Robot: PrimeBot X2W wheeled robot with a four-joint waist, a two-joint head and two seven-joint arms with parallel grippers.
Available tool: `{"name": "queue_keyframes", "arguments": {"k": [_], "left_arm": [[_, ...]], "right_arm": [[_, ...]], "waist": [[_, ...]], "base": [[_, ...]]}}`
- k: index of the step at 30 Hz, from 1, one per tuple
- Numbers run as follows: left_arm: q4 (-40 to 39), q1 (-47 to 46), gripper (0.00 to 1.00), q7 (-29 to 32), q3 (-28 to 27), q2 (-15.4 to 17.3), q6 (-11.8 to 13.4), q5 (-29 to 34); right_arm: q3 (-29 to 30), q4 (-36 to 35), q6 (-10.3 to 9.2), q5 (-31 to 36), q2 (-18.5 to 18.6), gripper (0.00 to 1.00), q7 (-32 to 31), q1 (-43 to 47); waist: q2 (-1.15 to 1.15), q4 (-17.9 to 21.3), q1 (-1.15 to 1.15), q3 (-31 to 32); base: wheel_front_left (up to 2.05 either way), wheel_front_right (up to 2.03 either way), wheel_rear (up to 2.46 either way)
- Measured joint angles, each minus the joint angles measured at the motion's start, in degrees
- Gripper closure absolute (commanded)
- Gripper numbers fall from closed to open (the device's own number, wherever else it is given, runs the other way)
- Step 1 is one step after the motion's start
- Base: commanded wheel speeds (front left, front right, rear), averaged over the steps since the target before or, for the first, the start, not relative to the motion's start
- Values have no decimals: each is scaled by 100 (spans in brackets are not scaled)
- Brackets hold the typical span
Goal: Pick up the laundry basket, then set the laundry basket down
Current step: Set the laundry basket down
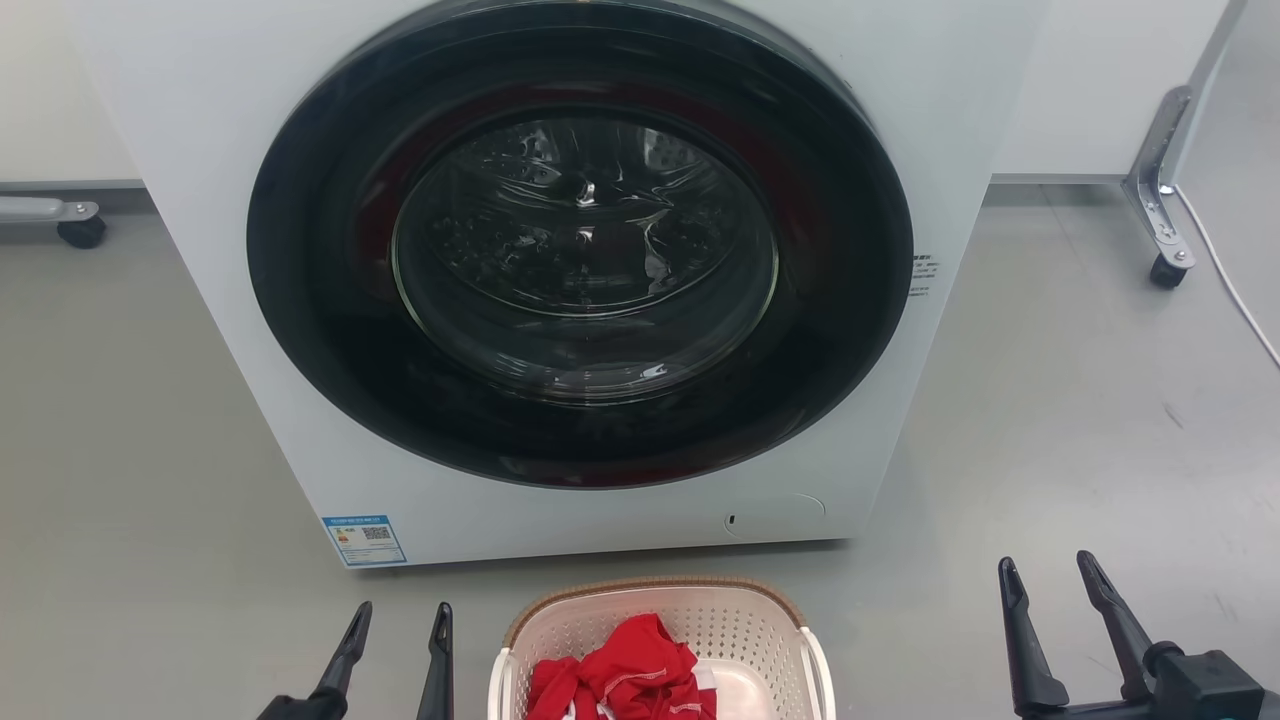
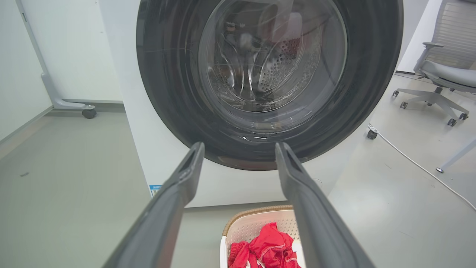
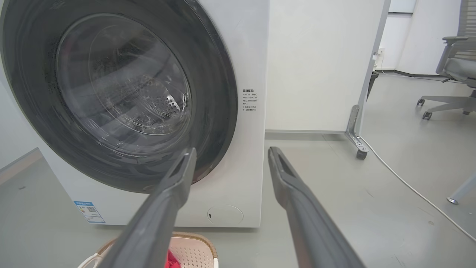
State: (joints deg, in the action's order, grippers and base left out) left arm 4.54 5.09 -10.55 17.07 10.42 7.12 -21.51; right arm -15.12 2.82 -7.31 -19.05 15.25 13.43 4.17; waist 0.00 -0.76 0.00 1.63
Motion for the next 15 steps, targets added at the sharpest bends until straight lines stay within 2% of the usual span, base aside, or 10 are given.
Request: {"name": "queue_keyframes", "arguments": {"k": [15], "left_arm": [[-149,70,0,460,-322,-236,1,338]], "right_arm": [[47,-187,0,103,-70,0,-285,20]], "waist": [[0,-27,0,-46]], "base": [[0,0,0]]}}
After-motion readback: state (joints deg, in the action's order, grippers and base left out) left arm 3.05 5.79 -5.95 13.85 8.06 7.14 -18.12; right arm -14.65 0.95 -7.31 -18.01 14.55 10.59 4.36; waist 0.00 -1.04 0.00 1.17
